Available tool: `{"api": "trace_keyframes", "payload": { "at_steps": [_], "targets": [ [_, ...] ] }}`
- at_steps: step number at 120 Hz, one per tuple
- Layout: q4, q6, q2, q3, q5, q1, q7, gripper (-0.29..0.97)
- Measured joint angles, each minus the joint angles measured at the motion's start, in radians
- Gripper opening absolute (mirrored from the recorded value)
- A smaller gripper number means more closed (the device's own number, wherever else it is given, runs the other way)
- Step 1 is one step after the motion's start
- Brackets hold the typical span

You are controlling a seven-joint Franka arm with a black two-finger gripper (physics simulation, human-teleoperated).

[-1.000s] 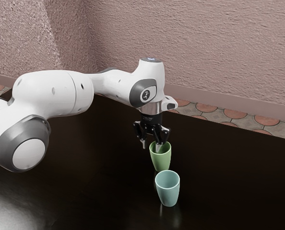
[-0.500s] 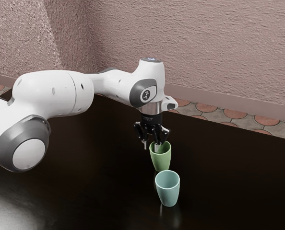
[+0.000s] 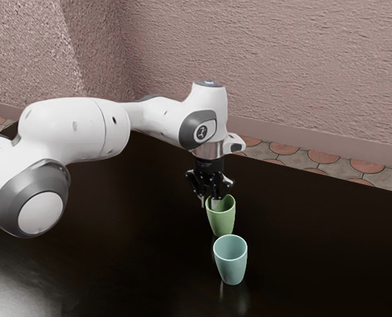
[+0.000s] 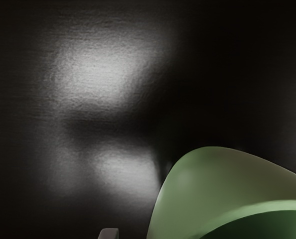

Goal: Place the left cup onto the right cup

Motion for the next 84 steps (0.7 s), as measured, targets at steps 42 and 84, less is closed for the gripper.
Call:
{"api": "trace_keyframes", "payload": {
  "at_steps": [42, 84],
  "targets": [
    [0.0, 0.005, 0.001, 0.0, 0.002, -0.002, -0.002, -0.05],
    [0.0, 0.005, -0.018, -0.002, 0.008, -0.006, -0.003, -0.1]
  ]
}}
